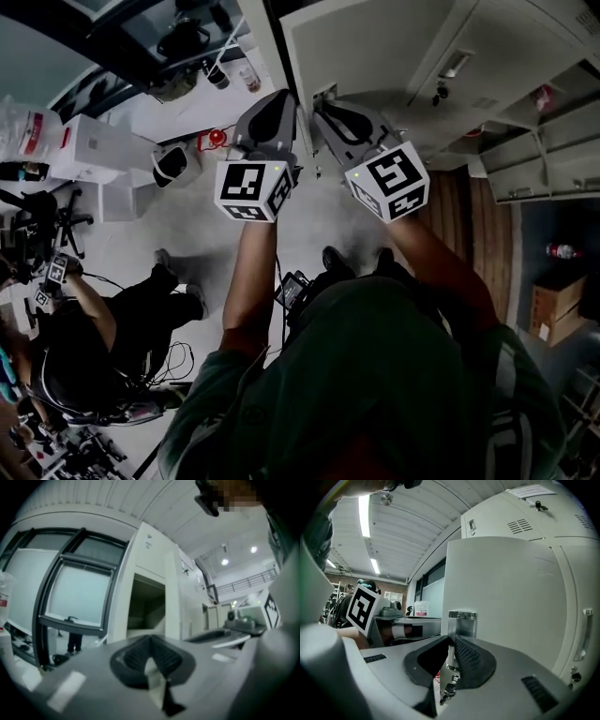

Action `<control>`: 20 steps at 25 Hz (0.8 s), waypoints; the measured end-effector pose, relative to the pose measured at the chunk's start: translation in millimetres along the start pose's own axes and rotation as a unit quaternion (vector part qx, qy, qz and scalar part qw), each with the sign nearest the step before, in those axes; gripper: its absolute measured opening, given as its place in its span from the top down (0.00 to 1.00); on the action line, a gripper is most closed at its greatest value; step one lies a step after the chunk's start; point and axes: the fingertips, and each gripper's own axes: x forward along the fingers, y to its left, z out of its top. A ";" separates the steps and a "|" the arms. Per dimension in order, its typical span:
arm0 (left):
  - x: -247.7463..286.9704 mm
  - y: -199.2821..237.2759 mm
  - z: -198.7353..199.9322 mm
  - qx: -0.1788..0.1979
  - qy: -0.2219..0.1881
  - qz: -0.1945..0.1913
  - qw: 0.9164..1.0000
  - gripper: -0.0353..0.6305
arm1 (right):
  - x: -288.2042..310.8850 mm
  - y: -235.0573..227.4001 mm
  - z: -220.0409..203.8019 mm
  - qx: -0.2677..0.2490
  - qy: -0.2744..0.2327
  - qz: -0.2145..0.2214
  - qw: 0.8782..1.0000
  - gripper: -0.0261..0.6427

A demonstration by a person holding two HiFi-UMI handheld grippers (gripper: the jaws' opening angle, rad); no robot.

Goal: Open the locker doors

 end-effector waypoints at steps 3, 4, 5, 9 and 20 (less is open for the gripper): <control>-5.2 -24.5 0.0 0.002 -0.002 -0.012 1.000 0.97 | -25.2 6.9 -4.1 0.007 0.000 0.004 1.000 0.94; -7.3 -32.0 -0.1 0.001 -0.002 -0.014 1.000 0.97 | -33.9 8.3 -5.3 0.009 -0.002 0.005 1.000 0.94; -9.0 -39.8 0.1 0.000 -0.003 -0.017 1.000 0.97 | -42.6 9.2 -6.2 0.011 -0.004 0.007 1.000 0.94; -14.5 -75.3 0.1 0.001 0.003 -0.020 1.000 0.97 | -79.4 8.4 -11.3 0.026 -0.011 0.011 1.000 0.94; 9.3 -199.0 -0.1 0.019 0.032 -0.076 0.996 0.97 | -187.4 -36.2 -28.7 0.039 -0.021 -0.023 0.999 0.94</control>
